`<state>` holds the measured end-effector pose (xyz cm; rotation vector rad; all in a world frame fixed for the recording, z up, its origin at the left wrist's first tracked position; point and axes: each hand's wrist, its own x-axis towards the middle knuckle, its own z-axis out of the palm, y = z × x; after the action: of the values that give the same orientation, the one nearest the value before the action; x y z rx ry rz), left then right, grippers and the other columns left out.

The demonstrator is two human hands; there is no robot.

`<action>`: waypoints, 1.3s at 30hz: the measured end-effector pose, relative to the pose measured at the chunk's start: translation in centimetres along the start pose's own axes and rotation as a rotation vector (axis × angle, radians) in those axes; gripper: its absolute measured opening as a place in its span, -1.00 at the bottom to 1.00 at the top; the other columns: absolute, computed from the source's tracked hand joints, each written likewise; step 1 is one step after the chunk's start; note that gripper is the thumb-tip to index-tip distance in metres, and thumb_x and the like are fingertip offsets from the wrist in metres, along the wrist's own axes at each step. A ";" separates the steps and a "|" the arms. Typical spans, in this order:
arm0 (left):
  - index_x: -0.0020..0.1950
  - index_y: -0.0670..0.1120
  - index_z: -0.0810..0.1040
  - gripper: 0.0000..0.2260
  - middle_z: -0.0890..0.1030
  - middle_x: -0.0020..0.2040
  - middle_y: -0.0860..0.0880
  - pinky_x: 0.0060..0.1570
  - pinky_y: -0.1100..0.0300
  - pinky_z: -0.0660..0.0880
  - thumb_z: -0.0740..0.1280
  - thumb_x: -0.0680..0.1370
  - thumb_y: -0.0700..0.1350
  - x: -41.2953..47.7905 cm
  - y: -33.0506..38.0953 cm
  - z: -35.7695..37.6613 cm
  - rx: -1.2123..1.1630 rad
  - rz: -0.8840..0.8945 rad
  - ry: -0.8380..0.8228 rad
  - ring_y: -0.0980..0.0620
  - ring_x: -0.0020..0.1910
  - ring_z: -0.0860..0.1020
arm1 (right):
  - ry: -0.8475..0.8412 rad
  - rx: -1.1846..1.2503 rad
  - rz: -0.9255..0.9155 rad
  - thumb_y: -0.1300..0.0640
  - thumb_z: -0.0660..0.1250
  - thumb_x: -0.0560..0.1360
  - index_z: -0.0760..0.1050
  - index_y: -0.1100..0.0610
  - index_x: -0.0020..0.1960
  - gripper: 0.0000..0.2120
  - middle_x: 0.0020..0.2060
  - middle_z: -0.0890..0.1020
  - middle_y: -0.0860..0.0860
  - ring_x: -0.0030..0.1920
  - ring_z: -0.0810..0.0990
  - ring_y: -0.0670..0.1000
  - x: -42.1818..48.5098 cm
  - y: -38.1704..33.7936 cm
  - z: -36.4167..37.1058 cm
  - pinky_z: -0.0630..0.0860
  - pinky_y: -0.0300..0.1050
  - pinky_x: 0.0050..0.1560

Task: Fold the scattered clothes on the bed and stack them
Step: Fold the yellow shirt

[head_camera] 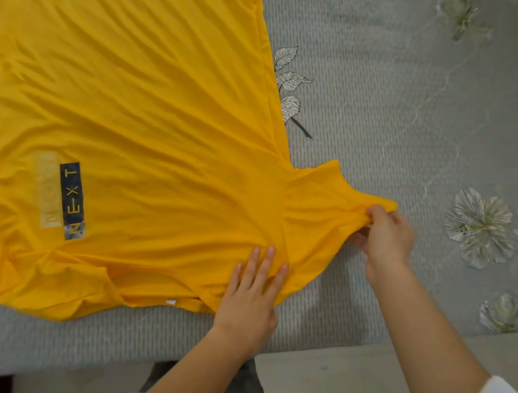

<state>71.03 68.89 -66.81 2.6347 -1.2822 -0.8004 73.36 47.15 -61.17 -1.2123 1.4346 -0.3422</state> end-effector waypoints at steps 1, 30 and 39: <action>0.46 0.05 0.32 -0.26 0.29 0.49 -0.16 0.27 -0.18 0.35 0.37 0.28 0.10 -0.1 0.2 0.2 -0.001 0.000 0.013 -0.21 0.45 0.20 | -0.080 -0.031 -0.090 0.32 0.24 0.50 0.45 0.12 -0.23 -0.82 -0.33 0.51 0.06 -0.25 0.52 0.07 -1.2 -0.8 0.8 0.55 -0.12 -0.41; 0.47 0.04 0.30 -0.16 0.39 0.38 -0.13 0.24 -0.28 0.21 0.49 0.20 -0.08 -16.0 -19.9 -2.3 -0.019 -0.458 0.268 -0.19 0.37 0.28 | -1.021 -1.573 -0.885 -0.06 0.28 0.50 0.38 0.07 0.07 -0.74 0.05 0.48 0.04 0.09 0.48 0.07 -17.8 10.7 12.2 0.25 -0.11 -0.16; -0.19 0.06 0.52 -0.88 0.52 -0.31 0.12 -0.24 0.13 0.38 0.23 0.37 0.03 -18.3 -22.7 -2.4 -0.093 -0.029 0.190 0.09 -0.31 0.52 | -1.011 -1.668 -0.646 0.04 0.24 0.51 0.46 0.07 -0.09 -0.89 -0.05 0.63 0.12 -0.02 0.58 0.15 -19.0 9.1 14.0 0.36 -0.07 -0.21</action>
<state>78.91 96.96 -64.26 2.5886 -1.1329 -0.5816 77.24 72.18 -61.74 -2.5638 0.1029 1.1814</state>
